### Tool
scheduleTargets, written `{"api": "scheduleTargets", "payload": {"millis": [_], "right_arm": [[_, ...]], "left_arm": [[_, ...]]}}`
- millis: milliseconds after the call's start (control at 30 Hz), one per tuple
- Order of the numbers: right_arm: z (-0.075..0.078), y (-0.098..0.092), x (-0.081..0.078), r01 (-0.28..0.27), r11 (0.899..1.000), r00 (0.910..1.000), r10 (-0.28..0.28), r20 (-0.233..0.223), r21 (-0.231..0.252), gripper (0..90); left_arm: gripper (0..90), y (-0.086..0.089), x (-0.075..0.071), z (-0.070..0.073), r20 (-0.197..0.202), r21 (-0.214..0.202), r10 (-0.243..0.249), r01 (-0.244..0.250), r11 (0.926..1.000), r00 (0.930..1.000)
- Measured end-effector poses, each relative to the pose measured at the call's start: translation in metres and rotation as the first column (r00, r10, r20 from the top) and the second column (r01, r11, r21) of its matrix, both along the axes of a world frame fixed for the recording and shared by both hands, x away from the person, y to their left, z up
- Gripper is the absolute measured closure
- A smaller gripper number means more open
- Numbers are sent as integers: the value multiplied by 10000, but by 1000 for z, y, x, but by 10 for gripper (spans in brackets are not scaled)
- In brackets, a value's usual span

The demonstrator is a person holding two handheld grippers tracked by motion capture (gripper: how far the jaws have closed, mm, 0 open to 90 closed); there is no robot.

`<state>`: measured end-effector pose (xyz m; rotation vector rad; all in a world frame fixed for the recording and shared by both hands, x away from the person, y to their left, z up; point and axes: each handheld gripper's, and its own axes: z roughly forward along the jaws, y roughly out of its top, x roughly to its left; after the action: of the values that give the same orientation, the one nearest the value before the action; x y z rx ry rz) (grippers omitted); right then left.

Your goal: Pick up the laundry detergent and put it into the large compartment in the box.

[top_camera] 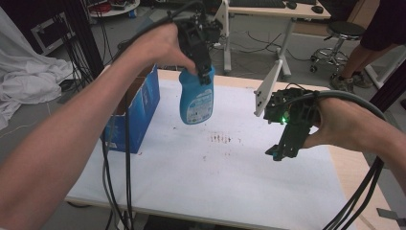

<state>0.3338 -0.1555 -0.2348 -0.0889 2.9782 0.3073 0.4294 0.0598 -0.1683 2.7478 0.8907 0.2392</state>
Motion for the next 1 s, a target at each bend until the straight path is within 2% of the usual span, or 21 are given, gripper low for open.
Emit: {"api": "scheduleTargets", "payload": {"millis": [133,200,300,433,633,667,700,867,1000], "right_arm": [[1,-1,-1,57,10000,10000,-57,-3,27,116],[1,-1,-1,53,10000,10000,-53,33,6,116],[1,-2,-1,48,10000,10000,-48,37,-53,116],[1,-4,-1,41,10000,10000,-41,31,-28,116],[1,-5,-1,55,10000,10000,-55,38,-47,116],[1,-5,-1,55,10000,10000,-55,38,-47,116],[1,-4,-1,34,10000,10000,-34,21,-29,117],[0,-1,-1,11,10000,10000,-11,53,-80,116],[-1,1,1,-107,9999,9999,107,39,-69,117]], "left_arm": [[382,1,1,32,219,0,-34,34,10000,9998],[382,3,3,46,150,-63,-48,49,10000,9999],[382,9,4,64,109,-370,-18,22,9993,9999],[382,21,3,81,199,-694,157,-143,9975,9997],[383,53,0,94,267,-986,705,-675,9928,9972],[383,53,0,94,267,-986,705,-675,9928,9972],[383,65,-1,94,241,-943,931,-905,9914,9954],[382,96,-5,95,384,-489,1534,-1514,9873,9874],[382,122,-8,98,500,-225,2033,-2024,9790,9778]]}}
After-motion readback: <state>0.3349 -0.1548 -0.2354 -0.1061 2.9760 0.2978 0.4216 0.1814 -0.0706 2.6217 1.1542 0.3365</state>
